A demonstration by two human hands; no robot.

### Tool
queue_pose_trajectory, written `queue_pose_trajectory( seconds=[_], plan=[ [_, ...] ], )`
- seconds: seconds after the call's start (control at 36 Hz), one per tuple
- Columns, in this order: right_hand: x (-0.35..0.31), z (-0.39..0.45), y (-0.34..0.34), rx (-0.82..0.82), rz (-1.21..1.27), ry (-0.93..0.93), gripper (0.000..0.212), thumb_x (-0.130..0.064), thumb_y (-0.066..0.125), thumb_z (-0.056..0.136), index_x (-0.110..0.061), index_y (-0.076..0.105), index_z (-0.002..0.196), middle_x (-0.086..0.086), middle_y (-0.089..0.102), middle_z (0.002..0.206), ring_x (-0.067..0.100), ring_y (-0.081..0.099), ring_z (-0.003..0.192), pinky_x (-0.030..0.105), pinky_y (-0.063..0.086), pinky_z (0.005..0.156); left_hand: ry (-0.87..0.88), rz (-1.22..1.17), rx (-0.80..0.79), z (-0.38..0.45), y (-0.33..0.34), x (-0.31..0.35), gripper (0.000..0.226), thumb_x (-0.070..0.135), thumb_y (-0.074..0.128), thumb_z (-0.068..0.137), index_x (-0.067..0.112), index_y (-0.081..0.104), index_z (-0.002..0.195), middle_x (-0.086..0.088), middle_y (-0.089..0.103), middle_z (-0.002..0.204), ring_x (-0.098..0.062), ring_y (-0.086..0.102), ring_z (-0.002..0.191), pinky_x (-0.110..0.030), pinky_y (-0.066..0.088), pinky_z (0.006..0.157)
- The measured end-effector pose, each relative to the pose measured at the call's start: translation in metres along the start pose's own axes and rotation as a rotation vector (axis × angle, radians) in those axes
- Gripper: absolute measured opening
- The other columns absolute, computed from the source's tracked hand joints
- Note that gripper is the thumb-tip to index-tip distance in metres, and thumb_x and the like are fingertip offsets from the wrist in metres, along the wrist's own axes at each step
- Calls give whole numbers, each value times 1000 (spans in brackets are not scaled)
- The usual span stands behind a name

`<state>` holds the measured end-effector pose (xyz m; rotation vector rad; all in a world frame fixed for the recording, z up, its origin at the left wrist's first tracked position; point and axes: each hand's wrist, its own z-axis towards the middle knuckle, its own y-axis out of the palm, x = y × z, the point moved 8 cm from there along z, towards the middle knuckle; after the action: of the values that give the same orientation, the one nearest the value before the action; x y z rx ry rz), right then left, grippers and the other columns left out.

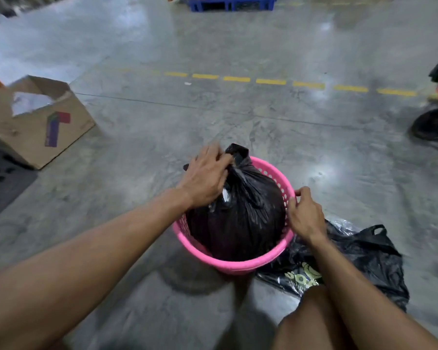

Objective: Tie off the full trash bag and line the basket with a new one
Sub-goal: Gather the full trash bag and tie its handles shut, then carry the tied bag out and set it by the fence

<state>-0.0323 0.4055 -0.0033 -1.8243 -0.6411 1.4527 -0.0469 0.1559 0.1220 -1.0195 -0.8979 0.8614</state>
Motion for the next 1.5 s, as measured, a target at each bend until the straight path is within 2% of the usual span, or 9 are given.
queue_pose_trajectory(
  seconds=[0.14,0.31,0.5,0.72,0.81,1.0,1.11,1.33,1.5],
  plan=[
    [-11,-1,-17,-11,-60,-74,36,-44,44,101,-18,57,123,19,69,112,39,66,98,45,53,81,-178,-354,132,14,-75,-10,37,8,42,83,4,58,116,-13,50,109,-28,52,104,-23,33,88],
    [-103,-40,-85,137,248,-404,38,-49,38,102,-27,56,127,5,70,107,28,66,92,40,47,80,-162,-457,354,8,-173,-27,20,0,47,91,-1,52,110,-11,48,98,-22,45,92,-26,33,74],
    [-245,-95,-68,-157,442,-568,73,-89,47,76,-67,25,142,5,65,127,30,68,109,53,48,102,-317,-717,424,-42,-248,-118,10,22,49,93,30,53,94,-32,54,112,-36,57,97,-40,46,80],
    [-394,-158,71,-294,229,-866,154,-71,87,47,-43,-15,160,-29,18,167,7,27,153,46,30,123,-483,-1007,504,-168,-272,-249,9,14,53,97,13,62,99,-16,62,85,-19,55,73,-33,41,72],
    [-427,-175,116,-273,187,-900,154,-65,89,47,-39,-10,162,-17,16,171,13,25,155,46,32,121,-497,-1018,524,-205,-277,-279,13,5,49,100,9,62,102,-2,57,74,0,49,57,-12,39,60],
    [-538,-220,229,-398,101,-974,149,-93,69,43,-36,2,162,0,37,165,24,42,145,40,40,111,-564,-1057,613,-308,-299,-412,20,13,56,97,30,65,91,-1,62,97,-10,58,89,-25,46,84],
    [-597,-241,264,-442,17,-1066,136,-73,80,57,-33,3,163,1,31,167,26,37,148,24,29,106,-512,-1216,625,-351,-309,-461,19,5,45,102,7,57,116,-6,56,100,-3,57,85,-12,46,74],
    [-648,-245,332,-520,-90,-1098,136,-65,82,56,-30,7,163,5,35,165,31,39,147,36,34,112,-593,-1158,721,-388,-310,-528,16,-1,39,103,4,47,116,-15,42,111,-14,44,87,-6,40,67],
    [-669,-234,432,-631,-43,-1062,129,-50,93,60,-25,17,161,4,43,160,26,45,143,26,31,110,-874,-940,725,-422,-270,-607,13,19,49,101,20,60,108,-9,63,122,-26,60,109,-32,44,88]
  ],
)
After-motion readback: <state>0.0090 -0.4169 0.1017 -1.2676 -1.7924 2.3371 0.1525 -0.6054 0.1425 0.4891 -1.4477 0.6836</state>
